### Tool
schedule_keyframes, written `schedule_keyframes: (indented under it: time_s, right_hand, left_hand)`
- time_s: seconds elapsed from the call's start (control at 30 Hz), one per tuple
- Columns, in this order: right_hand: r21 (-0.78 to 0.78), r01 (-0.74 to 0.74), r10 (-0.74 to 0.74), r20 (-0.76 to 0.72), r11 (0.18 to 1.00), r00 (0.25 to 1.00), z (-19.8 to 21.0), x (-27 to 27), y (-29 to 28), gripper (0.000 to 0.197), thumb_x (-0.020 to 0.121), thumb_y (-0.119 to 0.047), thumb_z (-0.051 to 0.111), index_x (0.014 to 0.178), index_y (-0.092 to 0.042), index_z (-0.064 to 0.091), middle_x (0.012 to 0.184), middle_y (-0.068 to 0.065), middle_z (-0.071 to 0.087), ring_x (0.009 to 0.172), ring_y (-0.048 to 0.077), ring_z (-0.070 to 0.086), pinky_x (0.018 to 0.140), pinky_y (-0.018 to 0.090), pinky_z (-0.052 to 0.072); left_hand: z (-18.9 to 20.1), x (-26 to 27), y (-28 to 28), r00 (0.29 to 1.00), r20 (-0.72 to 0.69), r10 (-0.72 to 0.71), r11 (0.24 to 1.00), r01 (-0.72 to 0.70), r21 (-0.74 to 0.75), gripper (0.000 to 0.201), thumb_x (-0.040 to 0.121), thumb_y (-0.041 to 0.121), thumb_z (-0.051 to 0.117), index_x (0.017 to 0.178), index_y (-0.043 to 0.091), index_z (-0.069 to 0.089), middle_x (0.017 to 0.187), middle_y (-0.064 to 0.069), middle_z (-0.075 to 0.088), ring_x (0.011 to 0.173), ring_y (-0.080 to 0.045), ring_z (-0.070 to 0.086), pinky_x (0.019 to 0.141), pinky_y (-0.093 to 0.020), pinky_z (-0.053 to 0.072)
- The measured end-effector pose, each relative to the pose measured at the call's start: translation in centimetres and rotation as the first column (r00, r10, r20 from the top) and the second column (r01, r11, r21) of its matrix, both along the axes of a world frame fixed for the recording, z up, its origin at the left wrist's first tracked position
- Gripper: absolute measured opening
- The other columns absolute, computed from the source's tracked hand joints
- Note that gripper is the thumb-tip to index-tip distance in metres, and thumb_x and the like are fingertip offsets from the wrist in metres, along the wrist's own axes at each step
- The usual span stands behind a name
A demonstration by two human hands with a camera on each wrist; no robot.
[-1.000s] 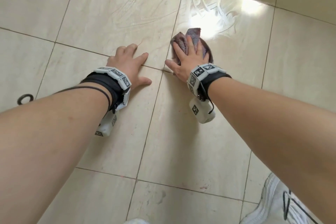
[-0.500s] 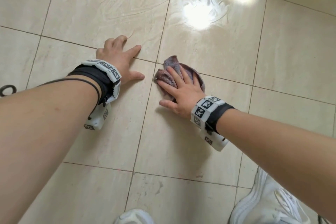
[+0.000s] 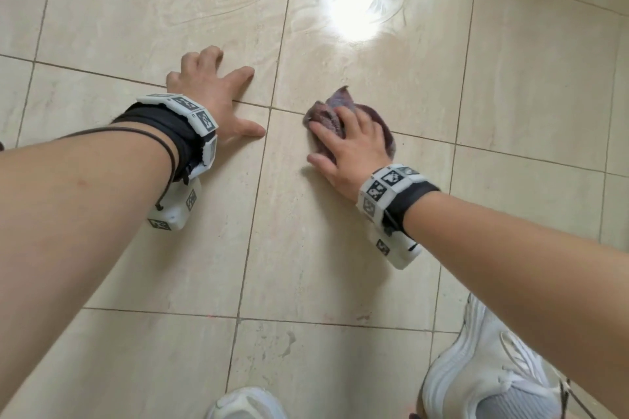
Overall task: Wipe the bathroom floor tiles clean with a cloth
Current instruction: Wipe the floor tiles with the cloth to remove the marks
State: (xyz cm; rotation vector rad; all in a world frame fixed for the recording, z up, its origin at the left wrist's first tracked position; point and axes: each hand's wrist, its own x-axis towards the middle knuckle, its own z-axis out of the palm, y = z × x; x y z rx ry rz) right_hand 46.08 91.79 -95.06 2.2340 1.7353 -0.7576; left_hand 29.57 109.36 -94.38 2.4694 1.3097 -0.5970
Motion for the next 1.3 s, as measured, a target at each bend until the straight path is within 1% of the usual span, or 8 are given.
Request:
schedule_keyframes:
  time_s: [0.2,0.43,0.6,0.7,0.93,1.07,1.17,1.3]
  right_hand:
    - [-0.076,-0.244,0.236,-0.105,0.967,0.966,-0.1,-2.5,-5.5,0.058,0.098,-0.061,0.025,0.152,-0.045,0.012,0.163,-0.005,-0.008,0.148,0.024,-0.014,0.116,0.054,-0.006]
    - [-0.05,0.096,-0.097,-0.012,0.994,0.995,-1.0,3.8,-1.7,0.062,0.096,-0.065,0.025,0.152,-0.048,0.005,0.162,-0.006,-0.015,0.147,0.026,-0.019,0.117,0.058,-0.005]
    - [-0.043,-0.224,0.217,-0.122,0.974,0.969,-0.8,-3.5,-2.5,0.063,0.096,-0.065,0.026,0.152,-0.045,0.007,0.162,-0.004,-0.018,0.146,0.027,-0.022,0.115,0.058,-0.005]
    - [-0.057,-0.402,0.391,-0.142,0.914,0.909,-0.7,-3.5,-4.6,0.062,0.096,-0.064,0.02,0.153,-0.044,0.01,0.163,-0.006,-0.013,0.148,0.024,-0.018,0.117,0.055,-0.002]
    - [-0.012,-0.292,0.289,-0.096,0.956,0.952,-0.8,-4.3,1.0,0.062,0.096,-0.065,0.024,0.152,-0.046,0.009,0.162,-0.007,-0.014,0.148,0.026,-0.018,0.117,0.06,0.002]
    - [0.014,-0.512,0.506,-0.176,0.859,0.844,-1.1,-9.9,-0.2,0.062,0.096,-0.063,0.029,0.153,-0.041,0.015,0.163,-0.004,-0.011,0.148,0.029,-0.016,0.117,0.055,0.003]
    - [0.053,-0.621,0.612,-0.249,0.782,0.75,-1.4,-10.8,-3.1,0.063,0.093,-0.065,0.025,0.149,-0.038,0.033,0.163,-0.002,0.007,0.15,0.03,0.0,0.115,0.055,0.015]
    - [-0.045,-0.643,0.626,-0.185,0.764,0.757,-1.2,-6.4,-1.7,0.071,0.087,-0.07,0.007,0.152,-0.043,0.017,0.163,-0.007,-0.005,0.15,0.025,-0.01,0.118,0.053,0.004]
  left_hand:
    - [-0.1,1.7,-0.1,1.0,0.007,-0.02,1.0,0.02,0.006,0.097,0.065,0.074,0.07,0.148,0.041,0.03,0.157,-0.008,0.015,0.14,-0.033,0.018,0.11,-0.053,0.026]
    - [-0.3,3.5,-0.2,0.999,0.036,-0.022,0.999,0.021,0.029,0.095,0.066,0.076,0.066,0.146,0.041,0.03,0.154,-0.007,0.018,0.139,-0.032,0.019,0.109,-0.052,0.025]
    - [-0.3,2.3,-0.2,0.998,0.035,-0.042,0.998,0.041,0.037,0.09,0.071,0.074,0.064,0.147,0.04,0.031,0.158,-0.005,0.016,0.141,-0.032,0.018,0.11,-0.053,0.025]
    - [-0.2,0.6,0.0,0.999,0.025,-0.023,0.999,0.022,0.033,0.088,0.073,0.073,0.064,0.147,0.041,0.031,0.158,-0.004,0.016,0.141,-0.031,0.017,0.11,-0.053,0.025]
    - [0.0,-4.4,0.3,0.996,0.013,0.087,0.996,-0.087,0.036,0.087,0.074,0.07,0.067,0.148,0.041,0.031,0.158,-0.003,0.017,0.141,-0.03,0.018,0.11,-0.051,0.025]
    - [0.1,-6.5,0.0,0.993,-0.011,0.116,0.993,-0.115,0.034,0.088,0.074,0.07,0.066,0.149,0.041,0.029,0.159,-0.003,0.016,0.142,-0.029,0.018,0.11,-0.051,0.026]
    - [-0.1,-7.4,-0.4,0.993,-0.026,0.119,0.993,-0.118,0.027,0.087,0.077,0.069,0.063,0.15,0.042,0.026,0.16,-0.004,0.013,0.143,-0.03,0.015,0.11,-0.051,0.025]
    - [-0.2,-7.4,-0.7,0.992,-0.018,0.121,0.992,-0.121,0.02,0.086,0.078,0.07,0.062,0.151,0.042,0.024,0.161,-0.004,0.01,0.143,-0.03,0.013,0.111,-0.051,0.024]
